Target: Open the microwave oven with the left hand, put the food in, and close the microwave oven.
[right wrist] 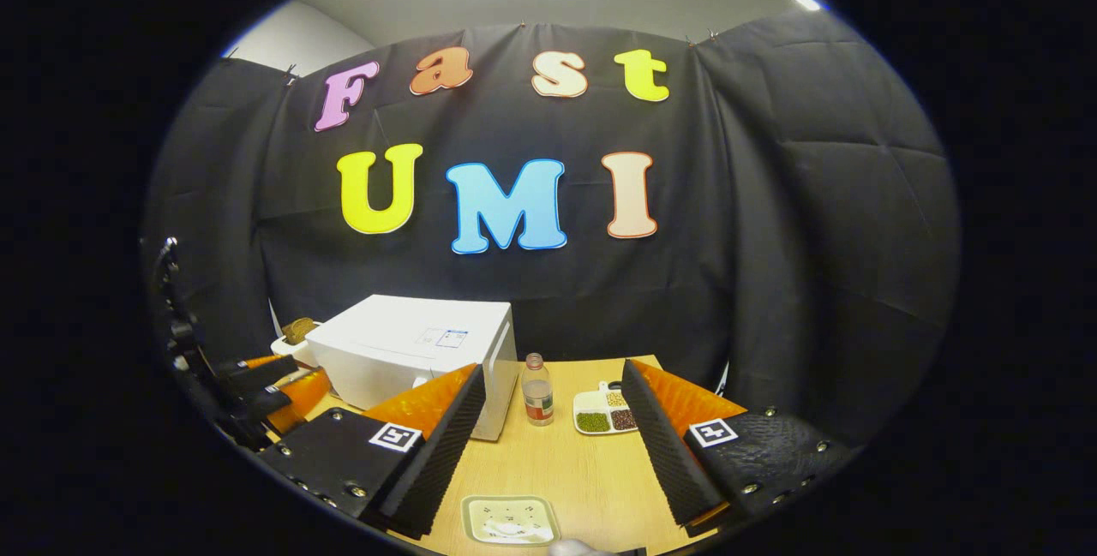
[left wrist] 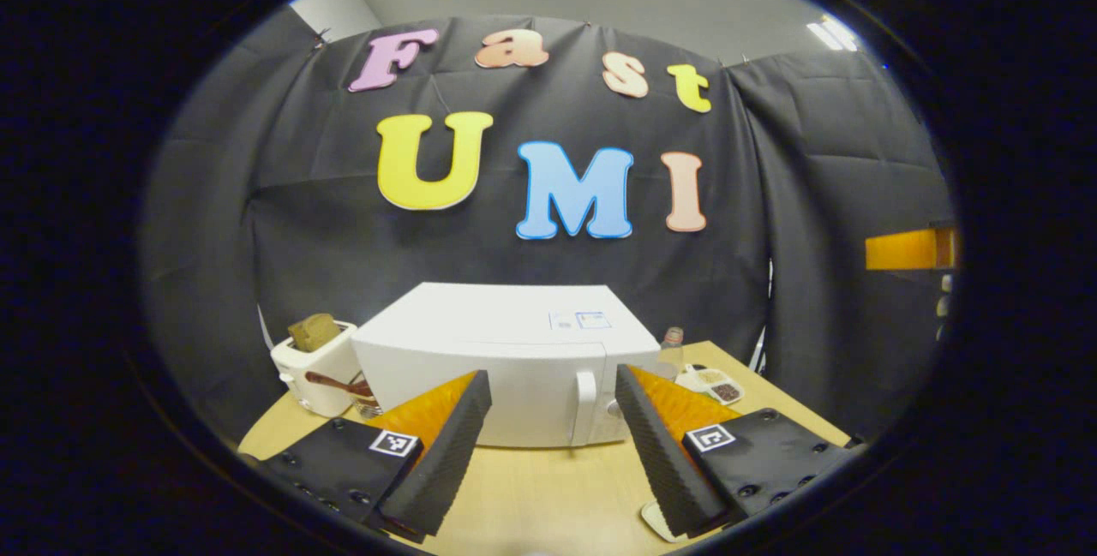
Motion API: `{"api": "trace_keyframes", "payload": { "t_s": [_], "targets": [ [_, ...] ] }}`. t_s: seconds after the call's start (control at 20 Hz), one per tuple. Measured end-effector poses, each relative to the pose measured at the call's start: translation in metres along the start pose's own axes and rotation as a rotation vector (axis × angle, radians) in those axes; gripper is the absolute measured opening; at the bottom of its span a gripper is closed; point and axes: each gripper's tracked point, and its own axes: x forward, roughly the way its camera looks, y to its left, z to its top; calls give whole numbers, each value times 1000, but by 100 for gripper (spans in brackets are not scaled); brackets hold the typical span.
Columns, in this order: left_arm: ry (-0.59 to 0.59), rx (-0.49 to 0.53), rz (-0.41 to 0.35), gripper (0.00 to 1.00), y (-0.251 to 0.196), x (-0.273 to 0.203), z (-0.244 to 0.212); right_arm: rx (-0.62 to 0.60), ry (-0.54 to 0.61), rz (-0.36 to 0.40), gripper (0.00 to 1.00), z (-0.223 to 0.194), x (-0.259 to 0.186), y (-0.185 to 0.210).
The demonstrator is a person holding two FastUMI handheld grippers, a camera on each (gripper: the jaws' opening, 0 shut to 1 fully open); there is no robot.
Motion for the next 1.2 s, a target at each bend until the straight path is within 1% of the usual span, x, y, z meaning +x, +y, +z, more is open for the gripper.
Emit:
{"api": "trace_keyframes", "payload": {
  "t_s": [0.1, 0.2, 0.3, 0.35, 0.4, 0.5, 0.55, 0.6, 0.65, 0.7, 0.9, 1.2],
  "targets": [
    [-51, -5, 19, 94, 21, -27, 33, -10, -14, -14, 98, 6, -5, 5],
    [-75, -44, 35, 98, 41, -54, 57, -18, -33, -29, 98, 13, -9, 9],
    [-106, -67, 60, 96, 61, -76, 79, -17, -59, -39, 98, 23, -15, 14],
    [-124, -66, 75, 94, 71, -86, 90, -16, -72, -45, 98, 27, -18, 16],
    [-132, -58, 88, 94, 79, -94, 96, -17, -82, -46, 93, 30, -23, 20],
    [-152, -23, 111, 96, 90, -108, 107, -21, -99, -52, 93, 35, -25, 27],
    [-153, -4, 121, 96, 94, -114, 112, -25, -104, -54, 98, 35, -27, 30],
    [-150, 12, 126, 94, 96, -117, 111, -28, -110, -57, 93, 37, -30, 31],
    [-141, 17, 130, 94, 97, -121, 111, -27, -116, -58, 93, 38, -32, 34],
    [-141, 21, 129, 94, 97, -122, 111, -24, -121, -53, 98, 39, -33, 38],
    [-139, 15, 127, 94, 98, -125, 112, -20, -124, -52, 98, 38, -40, 46],
    [-132, 19, 154, 94, 112, -123, 108, -39, -139, -71, 98, 43, -51, 46]
  ]
}}
